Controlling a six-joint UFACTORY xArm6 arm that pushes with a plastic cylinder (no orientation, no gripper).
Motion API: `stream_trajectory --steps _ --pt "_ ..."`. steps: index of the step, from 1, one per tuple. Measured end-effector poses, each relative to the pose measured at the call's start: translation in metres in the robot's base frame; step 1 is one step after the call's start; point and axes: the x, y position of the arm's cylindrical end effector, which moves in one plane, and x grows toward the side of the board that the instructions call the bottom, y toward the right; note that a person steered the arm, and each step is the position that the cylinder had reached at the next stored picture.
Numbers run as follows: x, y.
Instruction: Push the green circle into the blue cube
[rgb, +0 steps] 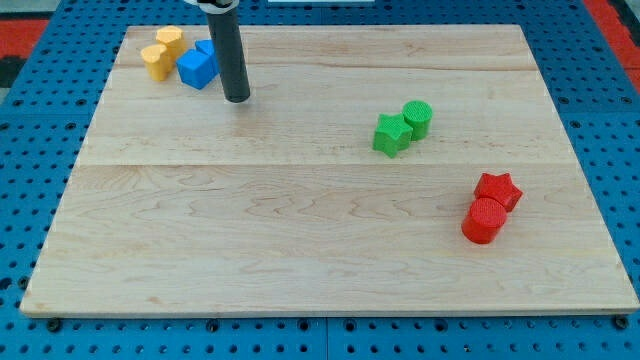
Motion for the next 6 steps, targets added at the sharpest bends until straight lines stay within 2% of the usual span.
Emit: stream_trajectory --steps 1,2,3,4,5,6 --pt "0.001 0.053" --pt "-0.009 0.156" --pt "0.0 0.276" --pt "0.035 0.301" --pt "0.05 0.3" --pt "0.049 0.27"
